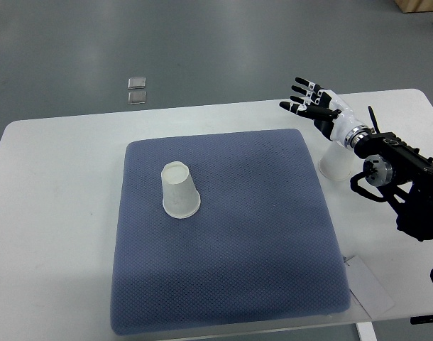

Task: Stack paper cups
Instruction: 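Move the right hand toward the white paper cup beside the mat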

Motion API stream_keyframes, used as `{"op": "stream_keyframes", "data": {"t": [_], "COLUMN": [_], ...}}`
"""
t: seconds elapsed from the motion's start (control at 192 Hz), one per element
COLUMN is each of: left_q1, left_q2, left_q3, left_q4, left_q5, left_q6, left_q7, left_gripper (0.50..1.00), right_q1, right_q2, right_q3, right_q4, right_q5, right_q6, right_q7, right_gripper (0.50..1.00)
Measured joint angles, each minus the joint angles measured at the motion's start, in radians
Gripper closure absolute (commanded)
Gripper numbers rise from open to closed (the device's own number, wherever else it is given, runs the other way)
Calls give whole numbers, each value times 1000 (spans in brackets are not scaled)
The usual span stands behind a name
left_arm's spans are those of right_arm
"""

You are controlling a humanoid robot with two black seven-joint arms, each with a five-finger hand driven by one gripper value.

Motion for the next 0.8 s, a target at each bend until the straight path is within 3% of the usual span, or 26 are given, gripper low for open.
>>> {"op": "stream_keyframes", "data": {"t": [0.803], "left_q1": [0], "left_q2": [0], "left_q3": [1], "left_q4": [1], "left_q5": [0], "left_q6": [0], "left_q7": [0], "left_gripper": [500], "right_q1": [7], "right_q2": [-1], "right_q3": [6], "right_q4": [4], "right_q5": [0], "right_q6": [23], "right_q7": [0], "right_gripper": [583]}}
